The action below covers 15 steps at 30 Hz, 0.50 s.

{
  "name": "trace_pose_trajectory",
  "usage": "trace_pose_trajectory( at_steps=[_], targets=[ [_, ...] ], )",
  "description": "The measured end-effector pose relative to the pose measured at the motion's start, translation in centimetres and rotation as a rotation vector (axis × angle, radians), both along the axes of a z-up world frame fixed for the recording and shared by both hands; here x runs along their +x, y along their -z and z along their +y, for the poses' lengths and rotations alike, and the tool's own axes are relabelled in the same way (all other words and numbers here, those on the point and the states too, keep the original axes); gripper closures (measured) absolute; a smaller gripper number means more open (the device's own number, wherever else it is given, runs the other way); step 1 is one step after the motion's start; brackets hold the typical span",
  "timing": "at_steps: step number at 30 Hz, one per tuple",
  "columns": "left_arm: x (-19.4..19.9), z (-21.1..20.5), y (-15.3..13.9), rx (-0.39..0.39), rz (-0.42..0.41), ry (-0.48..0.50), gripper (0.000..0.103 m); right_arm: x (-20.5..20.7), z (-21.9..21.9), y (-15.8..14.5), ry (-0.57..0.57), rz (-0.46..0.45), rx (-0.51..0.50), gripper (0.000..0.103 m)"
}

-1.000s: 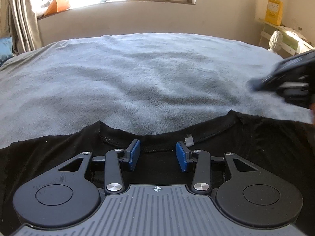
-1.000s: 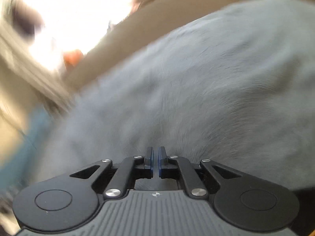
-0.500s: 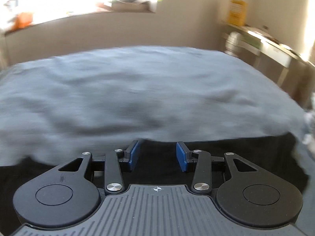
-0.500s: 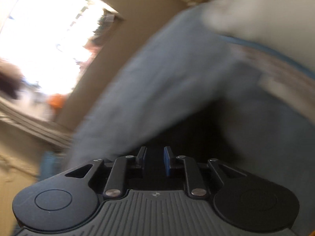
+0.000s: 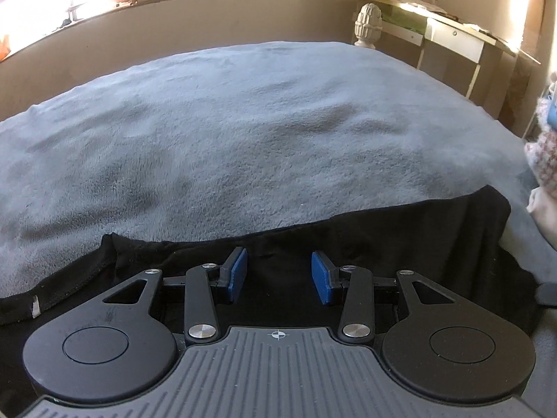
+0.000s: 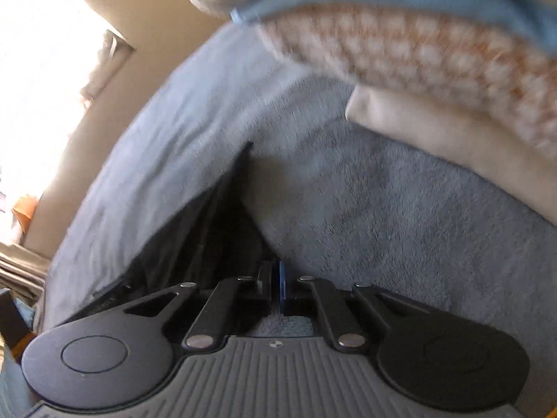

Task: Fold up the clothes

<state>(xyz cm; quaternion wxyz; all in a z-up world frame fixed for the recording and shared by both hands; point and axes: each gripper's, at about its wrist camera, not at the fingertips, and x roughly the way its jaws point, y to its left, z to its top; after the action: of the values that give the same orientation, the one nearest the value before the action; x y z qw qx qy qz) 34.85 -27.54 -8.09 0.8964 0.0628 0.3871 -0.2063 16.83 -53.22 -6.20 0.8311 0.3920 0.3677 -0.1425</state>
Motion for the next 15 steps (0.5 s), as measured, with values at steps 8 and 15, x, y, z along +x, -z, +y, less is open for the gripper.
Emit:
trace_pose_trajectory(
  at_steps=[8, 15],
  targets=[
    [-0.2, -0.6, 0.3, 0.016, -0.019, 0.003, 0.062, -2.5, -0.7, 1.7, 0.122, 0.039, 0.042, 0.101],
    [-0.5, -0.5, -0.7, 0.027, -0.073, 0.017, 0.062, -3.4, -0.6, 2.1, 0.134, 0.038, 0.042, 0.101]
  ],
)
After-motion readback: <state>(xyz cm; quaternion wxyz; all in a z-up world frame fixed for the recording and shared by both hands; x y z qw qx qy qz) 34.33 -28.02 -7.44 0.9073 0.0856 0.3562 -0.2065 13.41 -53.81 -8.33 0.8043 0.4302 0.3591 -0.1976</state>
